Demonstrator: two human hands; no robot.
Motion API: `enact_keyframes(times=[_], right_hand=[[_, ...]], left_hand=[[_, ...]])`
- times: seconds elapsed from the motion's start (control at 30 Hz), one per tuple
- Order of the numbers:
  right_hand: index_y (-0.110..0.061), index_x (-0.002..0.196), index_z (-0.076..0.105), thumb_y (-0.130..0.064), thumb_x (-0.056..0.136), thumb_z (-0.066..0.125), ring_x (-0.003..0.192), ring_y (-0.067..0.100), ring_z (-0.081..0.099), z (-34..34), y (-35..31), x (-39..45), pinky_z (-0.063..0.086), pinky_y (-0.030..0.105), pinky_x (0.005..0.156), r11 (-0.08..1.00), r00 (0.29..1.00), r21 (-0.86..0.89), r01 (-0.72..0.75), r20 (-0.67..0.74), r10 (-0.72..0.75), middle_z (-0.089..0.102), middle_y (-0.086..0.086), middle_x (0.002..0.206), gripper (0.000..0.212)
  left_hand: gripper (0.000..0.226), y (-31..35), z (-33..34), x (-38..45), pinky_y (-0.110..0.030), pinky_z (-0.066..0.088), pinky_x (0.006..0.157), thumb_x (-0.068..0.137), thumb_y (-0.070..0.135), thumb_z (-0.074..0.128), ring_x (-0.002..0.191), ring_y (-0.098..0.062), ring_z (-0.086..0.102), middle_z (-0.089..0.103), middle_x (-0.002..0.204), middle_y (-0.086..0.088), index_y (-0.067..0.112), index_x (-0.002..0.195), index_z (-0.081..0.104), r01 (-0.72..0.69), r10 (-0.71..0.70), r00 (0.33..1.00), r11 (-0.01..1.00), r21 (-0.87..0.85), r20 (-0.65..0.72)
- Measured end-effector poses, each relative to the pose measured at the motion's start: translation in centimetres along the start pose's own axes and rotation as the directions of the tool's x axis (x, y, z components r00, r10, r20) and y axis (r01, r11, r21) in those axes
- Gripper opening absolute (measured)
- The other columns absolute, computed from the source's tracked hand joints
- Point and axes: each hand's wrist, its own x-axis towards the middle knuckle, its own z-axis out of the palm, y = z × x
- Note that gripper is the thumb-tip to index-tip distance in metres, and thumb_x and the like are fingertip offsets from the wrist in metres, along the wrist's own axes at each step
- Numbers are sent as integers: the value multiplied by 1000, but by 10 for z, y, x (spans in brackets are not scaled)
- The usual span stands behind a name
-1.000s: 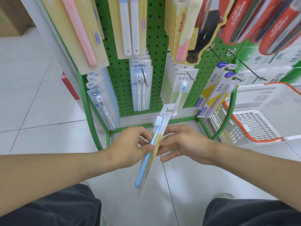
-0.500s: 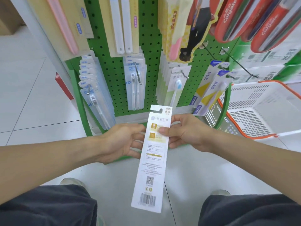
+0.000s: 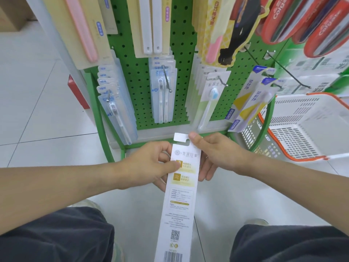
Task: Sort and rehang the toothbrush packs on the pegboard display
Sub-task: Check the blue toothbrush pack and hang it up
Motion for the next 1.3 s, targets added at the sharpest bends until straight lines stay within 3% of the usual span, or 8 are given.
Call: enact_keyframes(times=[0.1, 0.3, 0.47, 0.57, 0.63, 0.83, 1.1, 1.3], right_hand=[[-4, 84, 71, -48, 104, 46, 54, 23, 70, 1, 1, 1, 58, 30, 50, 999, 999, -29, 30, 27, -29, 75, 12, 71, 55], [-11, 110, 70, -34, 94, 70, 72, 28, 73, 3, 6, 3, 60, 29, 56, 992, 992, -57, 109, 75, -105, 78, 9, 89, 28], [-17, 121, 65, -11, 79, 87, 97, 24, 75, 6, 6, -2, 64, 41, 61, 999, 978, 1, 34, 207, -34, 76, 5, 102, 48], [-13, 117, 68, -13, 84, 83, 89, 24, 77, 11, 8, -2, 64, 39, 59, 999, 975, -26, 43, 221, -36, 78, 4, 99, 37], [-10, 113, 70, -30, 94, 71, 81, 28, 77, 13, 8, -2, 64, 38, 58, 999, 981, -33, 27, 195, -20, 79, 7, 93, 27], [-1, 107, 74, -58, 102, 35, 72, 34, 76, 13, 7, 0, 64, 39, 61, 997, 982, -43, -59, 176, 66, 78, 15, 92, 69], [-12, 114, 73, -27, 94, 71, 84, 35, 76, 6, 4, -2, 65, 39, 68, 996, 960, -86, 23, 280, 2, 79, 6, 101, 24], [-16, 115, 72, -14, 85, 83, 87, 32, 76, 9, 7, -2, 64, 37, 72, 992, 922, -118, 40, 388, 9, 78, 5, 107, 32]], left_hand=[[26, 2, 2, -2, -48, 64, 68, 104, 28, 52, 80, -39, 76, 78, 92, -11, 3, 113, 58, 74, -73, 997, 997, -20, 32], [28, 0, -2, -1, -39, 64, 60, 105, 33, 49, 70, -38, 74, 78, 90, -14, 11, 104, 65, 61, -61, 998, 998, -28, 15], [31, 1, -8, 3, -40, 63, 57, 106, 30, 49, 69, -42, 74, 75, 93, -19, 4, 113, 64, 32, -42, 996, 991, -134, -78], [29, 3, -12, 3, -38, 63, 56, 106, 30, 48, 70, -41, 74, 76, 92, -17, 5, 112, 63, -7, -7, 993, 992, -123, -119], [26, 3, -13, 3, -37, 63, 56, 106, 29, 48, 70, -40, 74, 77, 90, -15, 8, 110, 62, -24, 13, 993, 996, -88, -121], [24, 2, -11, 1, -38, 63, 56, 105, 30, 48, 71, -40, 75, 77, 90, -16, 9, 111, 61, -44, 38, 995, 997, -66, -94], [25, -2, -10, 1, -35, 60, 49, 104, 28, 51, 61, -35, 72, 77, 87, -15, 5, 103, 61, -89, 83, 987, 995, -38, -138], [29, -2, -12, 1, -36, 59, 48, 103, 26, 53, 58, -34, 70, 77, 86, -17, -2, 101, 60, -111, 105, 975, 994, -20, -195]])
